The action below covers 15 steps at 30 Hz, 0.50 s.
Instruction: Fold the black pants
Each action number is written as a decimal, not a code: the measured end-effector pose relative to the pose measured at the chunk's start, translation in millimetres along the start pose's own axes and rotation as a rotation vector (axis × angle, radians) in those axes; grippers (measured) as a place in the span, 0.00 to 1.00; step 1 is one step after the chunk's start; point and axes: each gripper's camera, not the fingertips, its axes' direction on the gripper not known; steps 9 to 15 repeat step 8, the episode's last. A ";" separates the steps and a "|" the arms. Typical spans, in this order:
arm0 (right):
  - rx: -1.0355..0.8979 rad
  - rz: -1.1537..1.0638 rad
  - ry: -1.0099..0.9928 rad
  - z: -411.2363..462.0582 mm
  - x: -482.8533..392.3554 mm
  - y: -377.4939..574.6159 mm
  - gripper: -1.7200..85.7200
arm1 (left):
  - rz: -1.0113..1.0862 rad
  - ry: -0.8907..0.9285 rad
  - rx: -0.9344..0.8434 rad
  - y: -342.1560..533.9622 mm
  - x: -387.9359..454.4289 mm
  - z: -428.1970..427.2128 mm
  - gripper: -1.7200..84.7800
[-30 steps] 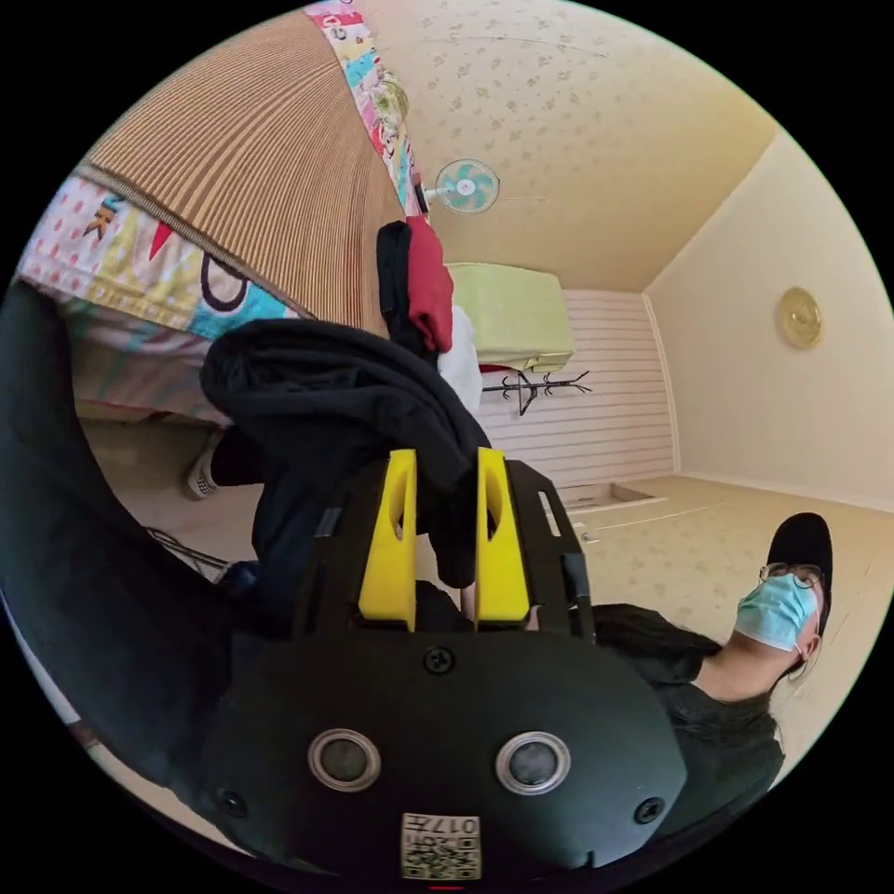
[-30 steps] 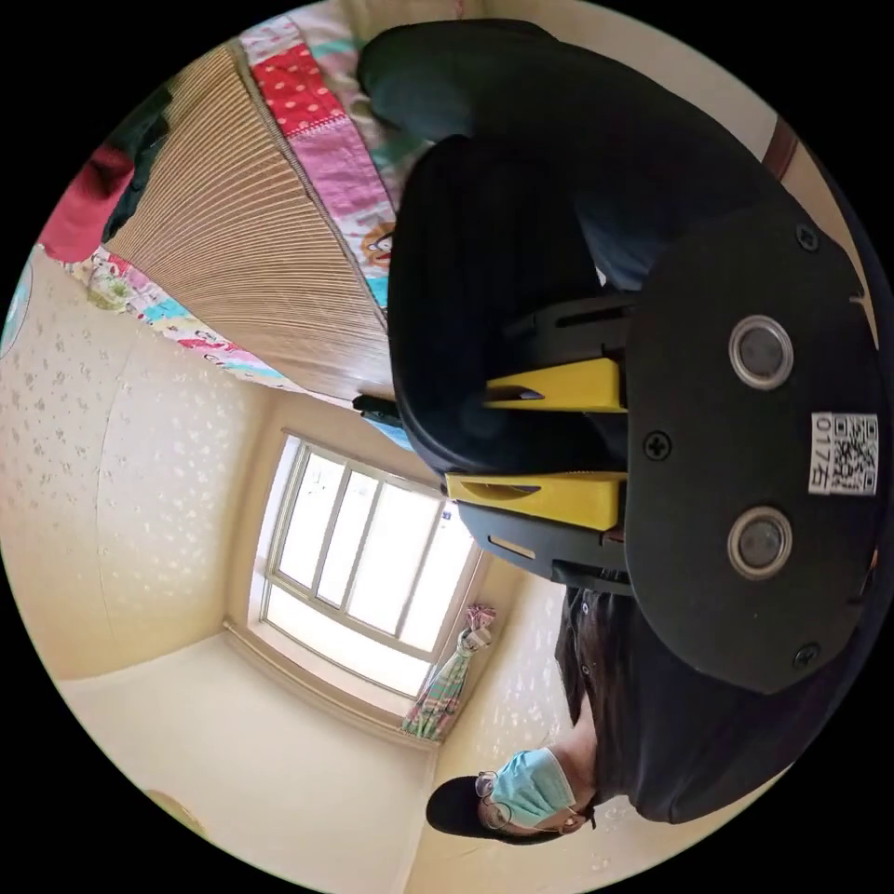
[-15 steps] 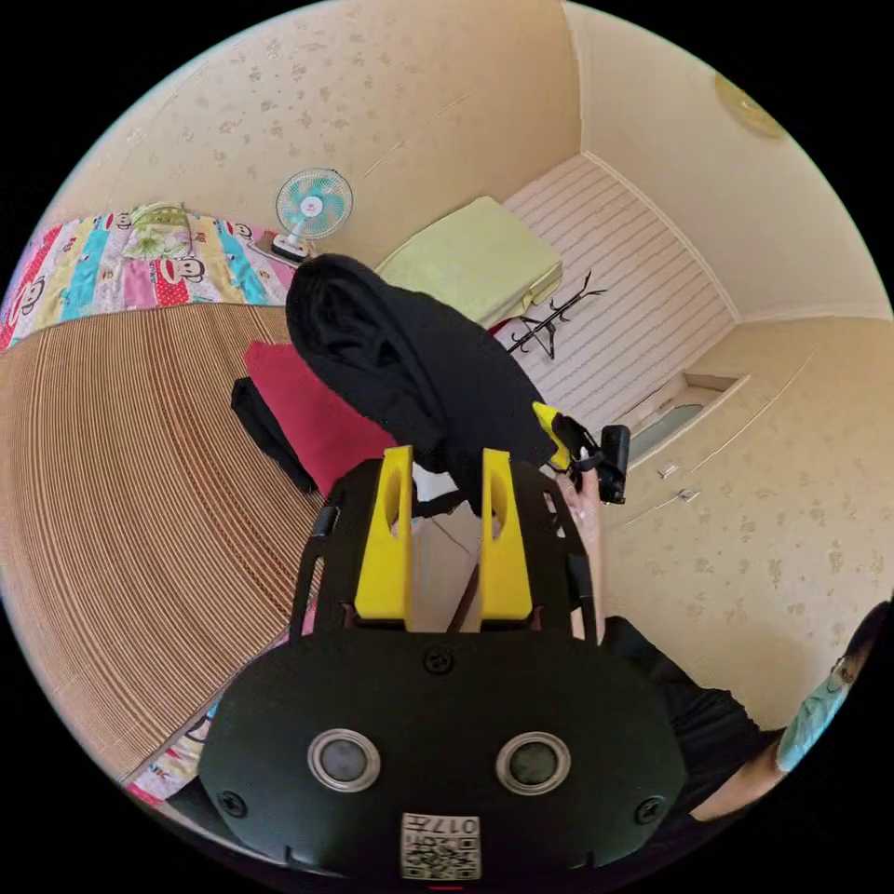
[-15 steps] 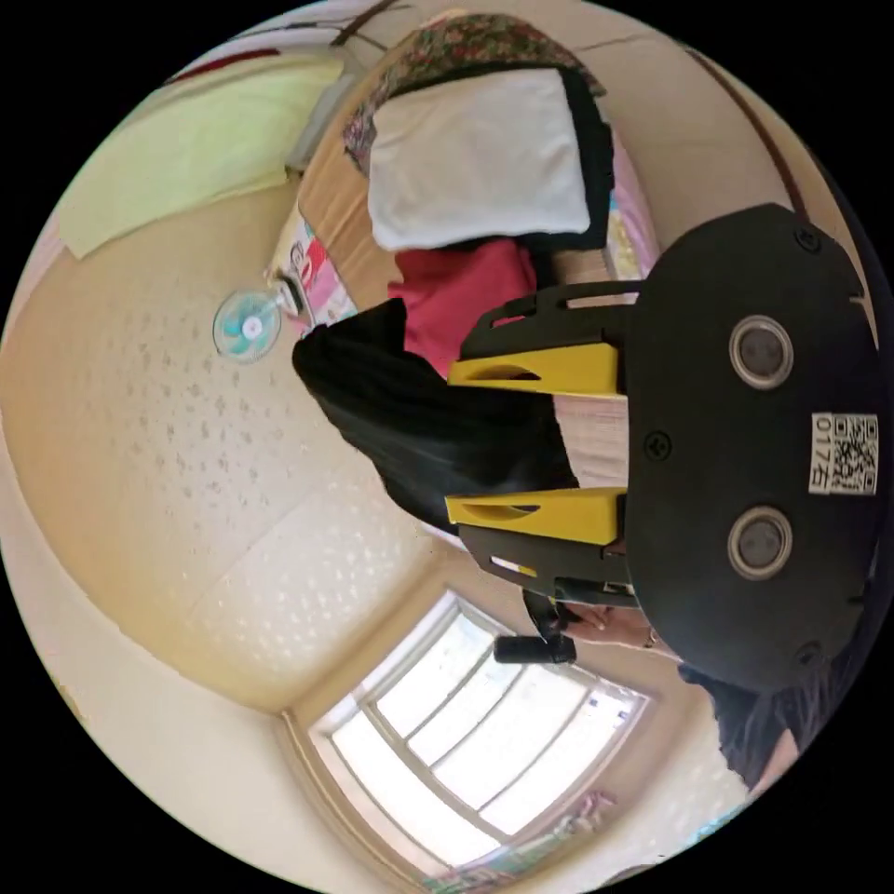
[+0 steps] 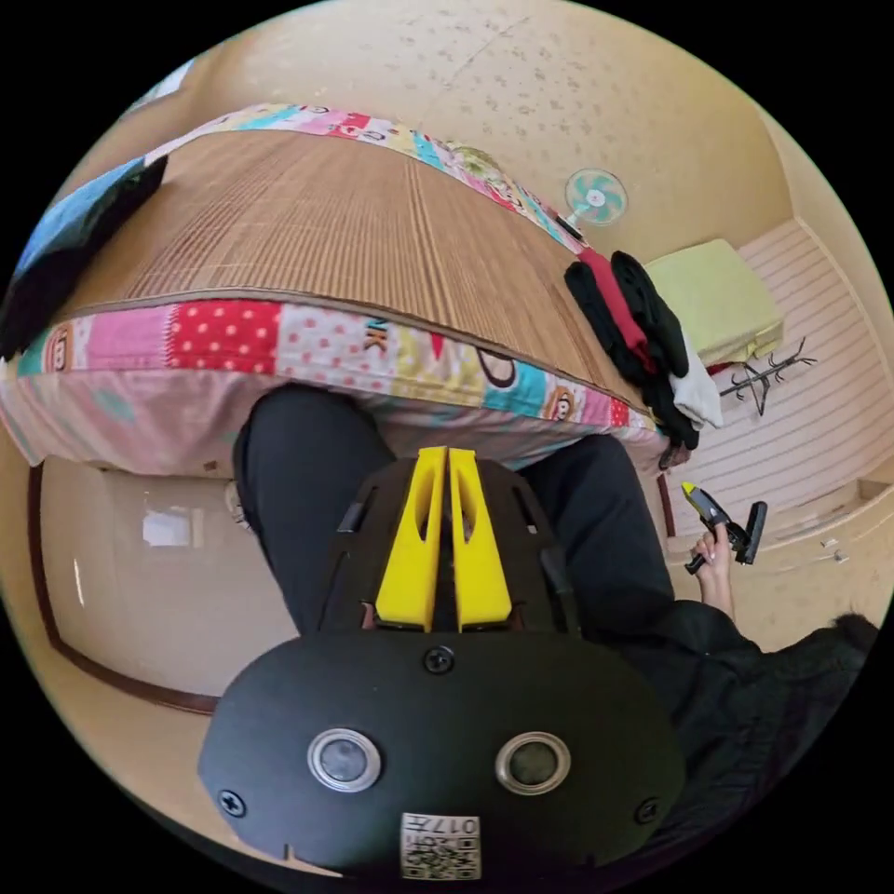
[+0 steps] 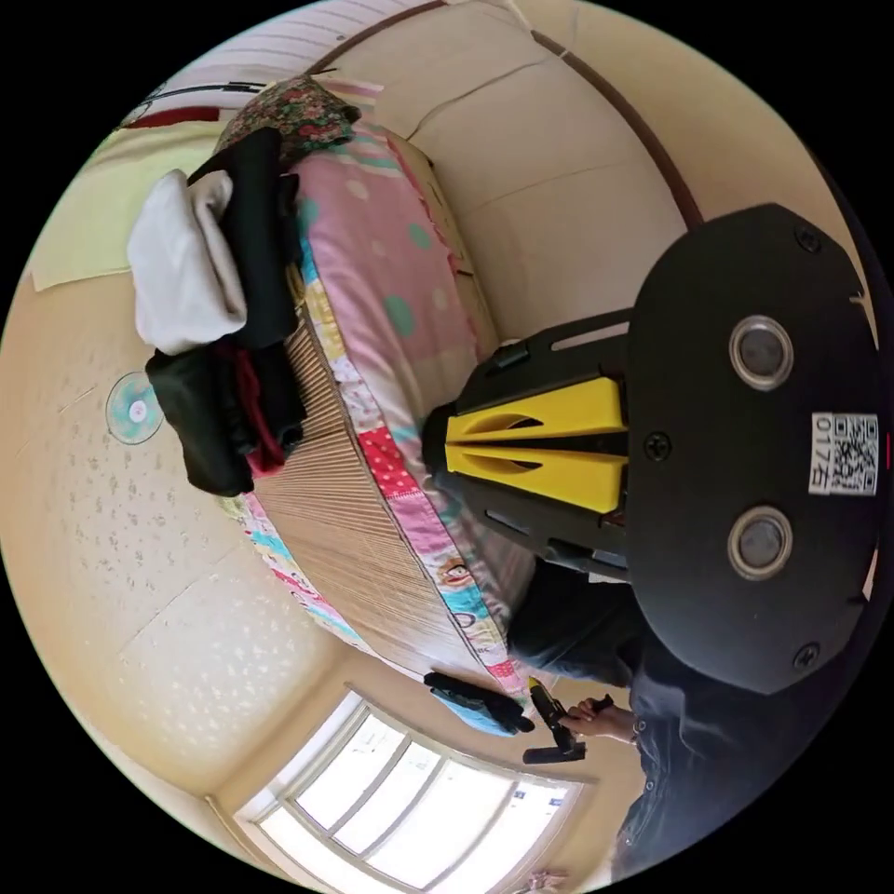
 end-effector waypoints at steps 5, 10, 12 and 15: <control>0.432 -0.301 0.021 -33.5 -107.4 -11.6 0.02 | -0.300 -0.149 0.168 59.9 -117.8 -97.5 0.01; 0.636 -0.404 -0.179 -36.1 -149.3 -10.0 0.02 | -0.432 -0.115 0.344 93.4 -155.6 -143.9 0.01; 0.636 -0.404 -0.179 -36.1 -149.3 -10.0 0.02 | -0.432 -0.115 0.344 93.4 -155.6 -143.9 0.01; 0.636 -0.404 -0.179 -36.1 -149.3 -10.0 0.02 | -0.432 -0.115 0.344 93.4 -155.6 -143.9 0.01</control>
